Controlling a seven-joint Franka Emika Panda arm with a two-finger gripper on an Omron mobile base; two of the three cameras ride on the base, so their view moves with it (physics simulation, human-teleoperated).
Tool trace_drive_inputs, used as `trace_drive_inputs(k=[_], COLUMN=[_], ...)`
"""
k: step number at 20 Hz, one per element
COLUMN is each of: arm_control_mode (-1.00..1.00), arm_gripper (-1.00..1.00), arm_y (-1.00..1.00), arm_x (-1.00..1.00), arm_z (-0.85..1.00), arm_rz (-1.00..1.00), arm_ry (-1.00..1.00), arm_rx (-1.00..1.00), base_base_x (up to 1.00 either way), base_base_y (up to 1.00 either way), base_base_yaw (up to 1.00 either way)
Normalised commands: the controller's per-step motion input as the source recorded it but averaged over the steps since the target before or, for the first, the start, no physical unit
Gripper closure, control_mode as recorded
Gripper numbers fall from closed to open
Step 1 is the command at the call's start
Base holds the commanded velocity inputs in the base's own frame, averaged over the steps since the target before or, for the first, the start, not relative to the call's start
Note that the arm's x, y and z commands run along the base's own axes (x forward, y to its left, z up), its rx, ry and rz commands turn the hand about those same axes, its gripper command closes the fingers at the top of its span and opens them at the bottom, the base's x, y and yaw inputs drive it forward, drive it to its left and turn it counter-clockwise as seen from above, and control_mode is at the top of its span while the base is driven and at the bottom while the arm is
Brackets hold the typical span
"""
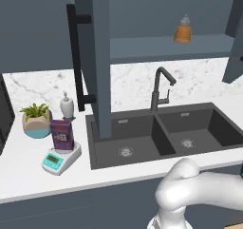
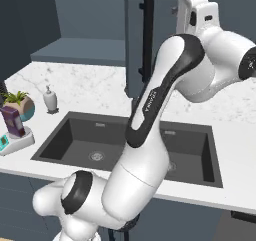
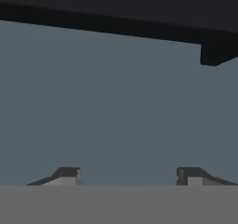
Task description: Pick the cereal and place it on the digital scale for weighing, and close the cabinet.
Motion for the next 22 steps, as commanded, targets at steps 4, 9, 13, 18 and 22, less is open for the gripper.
trace_drive_inputs(k=[4, 9, 13, 18, 22], arm_control_mode=[-1.0, -1.0, -1.0, -1.0, -1.0], arm_gripper=[-1.0, -1.0, -1.0, -1.0, -1.0], arm_y=[0.86, 0.35, 0.0, -0.13, -0.28], arm_x=[1.0, 1.0, 0.99, 0.97, 0.94], arm_z=[-0.59, -0.46, -0.2, -0.12, -0.23], arm_rz=[-0.32, -0.19, -0.13, -0.08, -0.04], arm_ry=[0.04, 0.04, 0.08, 0.08, 0.03], arm_rx=[-0.13, -0.05, 0.0, 0.0, 0.0], base_base_x=[0.0, 0.0, 0.0, 0.0, 0.0], base_base_y=[0.0, 0.0, 0.0, 0.0, 0.0], base_base_yaw=[0.0, 0.0, 0.0, 0.0, 0.0])
